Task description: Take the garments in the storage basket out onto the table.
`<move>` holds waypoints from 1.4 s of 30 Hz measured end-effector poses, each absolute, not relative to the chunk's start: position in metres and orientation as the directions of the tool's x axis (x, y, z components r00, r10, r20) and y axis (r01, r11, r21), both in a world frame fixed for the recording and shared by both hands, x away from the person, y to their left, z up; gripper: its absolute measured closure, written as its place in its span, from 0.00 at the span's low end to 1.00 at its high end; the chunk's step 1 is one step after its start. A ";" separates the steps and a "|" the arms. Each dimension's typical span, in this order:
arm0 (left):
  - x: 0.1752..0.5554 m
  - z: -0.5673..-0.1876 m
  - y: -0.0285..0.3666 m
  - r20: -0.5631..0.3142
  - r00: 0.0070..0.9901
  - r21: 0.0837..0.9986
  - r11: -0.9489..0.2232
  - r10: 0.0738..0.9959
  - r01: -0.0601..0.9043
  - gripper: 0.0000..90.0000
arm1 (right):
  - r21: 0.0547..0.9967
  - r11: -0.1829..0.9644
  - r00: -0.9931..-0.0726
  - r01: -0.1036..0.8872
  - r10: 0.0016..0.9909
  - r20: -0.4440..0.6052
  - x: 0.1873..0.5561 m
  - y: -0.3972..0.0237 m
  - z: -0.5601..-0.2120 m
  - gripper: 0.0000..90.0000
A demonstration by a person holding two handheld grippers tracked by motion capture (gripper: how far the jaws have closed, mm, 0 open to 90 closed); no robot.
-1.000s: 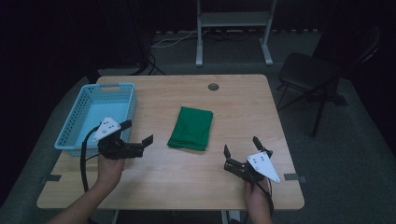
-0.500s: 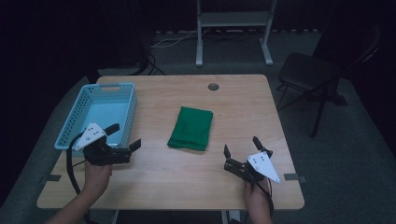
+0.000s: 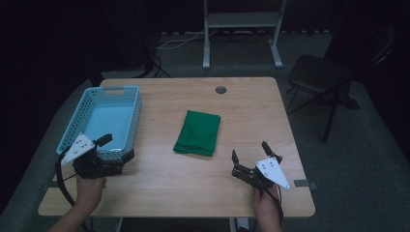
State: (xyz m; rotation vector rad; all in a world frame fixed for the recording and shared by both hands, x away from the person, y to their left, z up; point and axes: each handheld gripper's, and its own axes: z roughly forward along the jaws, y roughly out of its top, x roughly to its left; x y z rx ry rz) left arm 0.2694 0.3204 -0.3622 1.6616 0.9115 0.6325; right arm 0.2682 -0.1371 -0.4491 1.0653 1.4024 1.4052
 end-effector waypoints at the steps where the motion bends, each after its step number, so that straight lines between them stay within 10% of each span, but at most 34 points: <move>1: 0.268 -0.363 0.322 -0.038 0.564 0.960 -0.127 0.825 0.249 0.00 | 1.000 0.004 -0.265 -0.005 0.964 -0.005 0.268 -0.137 -0.449 0.01; 42: 0.229 -0.434 0.400 0.008 0.437 0.987 -0.077 0.899 0.140 0.00 | 1.000 0.003 -0.261 -0.005 0.965 -0.004 0.268 -0.137 -0.449 0.01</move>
